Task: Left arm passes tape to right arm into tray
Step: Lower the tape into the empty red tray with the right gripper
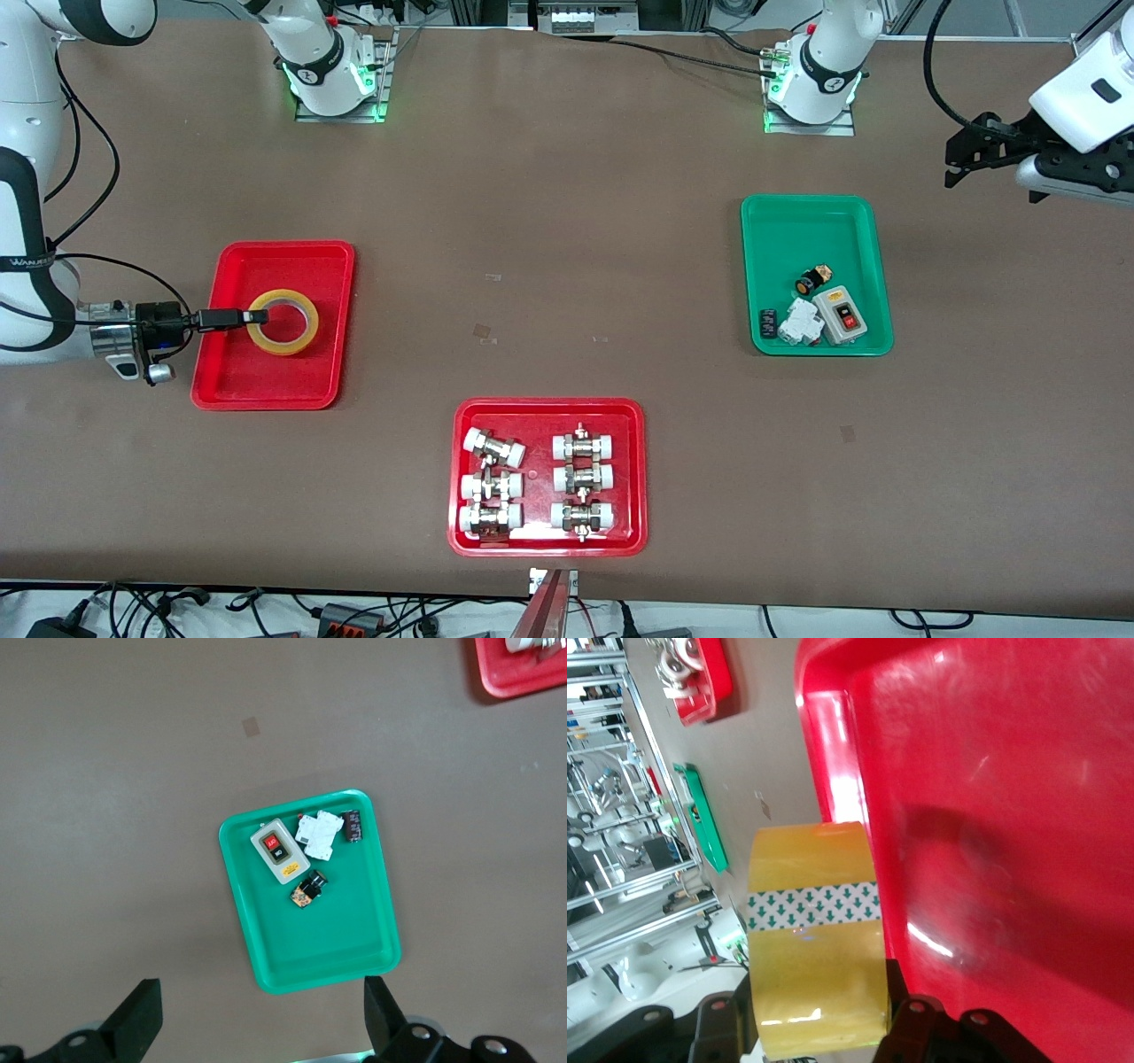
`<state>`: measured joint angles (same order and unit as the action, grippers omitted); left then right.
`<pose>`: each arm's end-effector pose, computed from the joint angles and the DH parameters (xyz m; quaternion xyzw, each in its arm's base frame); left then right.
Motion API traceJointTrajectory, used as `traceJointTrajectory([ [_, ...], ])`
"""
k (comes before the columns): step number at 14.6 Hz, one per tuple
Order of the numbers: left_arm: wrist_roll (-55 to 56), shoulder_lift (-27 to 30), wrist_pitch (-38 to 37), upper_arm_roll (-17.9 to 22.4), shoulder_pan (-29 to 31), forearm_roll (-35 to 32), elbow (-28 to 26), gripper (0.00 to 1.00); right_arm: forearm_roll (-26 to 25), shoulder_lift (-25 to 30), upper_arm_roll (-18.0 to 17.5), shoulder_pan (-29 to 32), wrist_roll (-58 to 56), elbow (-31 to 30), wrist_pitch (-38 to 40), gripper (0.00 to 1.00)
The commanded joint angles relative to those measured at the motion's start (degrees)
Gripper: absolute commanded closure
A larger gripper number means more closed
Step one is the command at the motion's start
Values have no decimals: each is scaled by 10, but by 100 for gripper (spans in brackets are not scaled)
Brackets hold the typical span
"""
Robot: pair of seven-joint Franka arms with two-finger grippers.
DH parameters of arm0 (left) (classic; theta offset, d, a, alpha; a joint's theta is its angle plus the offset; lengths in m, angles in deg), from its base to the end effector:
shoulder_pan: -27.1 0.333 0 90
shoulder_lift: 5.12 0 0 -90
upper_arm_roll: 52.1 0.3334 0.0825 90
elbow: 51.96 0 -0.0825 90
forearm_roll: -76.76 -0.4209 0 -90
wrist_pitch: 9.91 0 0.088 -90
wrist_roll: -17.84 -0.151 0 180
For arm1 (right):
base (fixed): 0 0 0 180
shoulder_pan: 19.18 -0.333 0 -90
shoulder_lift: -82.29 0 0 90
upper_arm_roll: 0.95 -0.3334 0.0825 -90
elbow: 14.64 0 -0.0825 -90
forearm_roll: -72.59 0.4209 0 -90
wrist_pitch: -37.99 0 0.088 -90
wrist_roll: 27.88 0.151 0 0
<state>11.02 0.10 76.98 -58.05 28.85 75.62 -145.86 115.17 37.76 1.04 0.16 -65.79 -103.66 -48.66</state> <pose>0.5527 -0.0399 0.6108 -0.9952 0.0953 0.0162 0.0143 0.6274 -0.1300 0.1427 -0.8686 -0.0003 0.1598 0.4690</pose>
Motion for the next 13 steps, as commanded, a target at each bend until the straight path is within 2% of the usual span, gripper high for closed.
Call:
traceJointTrajectory([
  [1,21,10,4,26,-17,22,-3,0,-16,3,-12,11,-42,-11,-9,51],
  [3,45,15,23,28,-19,25,-13,0,-17,-1,-12,13,-45,-17,-11,51],
  [4,58,27,28,29,-24,25,-24,0,-17,0,-12,13,-45,-17,-11,47],
  [5,65,30,30,29,-25,25,-30,0,-17,-1,-11,13,-45,-17,-11,29],
  [6,65,30,30,28,-25,25,-29,0,-17,-2,-11,11,-43,-17,-14,0],
  [10,66,25,27,30,-29,26,-21,0,-25,0,-11,3,-39,-33,-29,0],
  [13,64,25,25,57,-53,26,-21,0,-60,8,-11,-16,-39,-41,-66,0],
])
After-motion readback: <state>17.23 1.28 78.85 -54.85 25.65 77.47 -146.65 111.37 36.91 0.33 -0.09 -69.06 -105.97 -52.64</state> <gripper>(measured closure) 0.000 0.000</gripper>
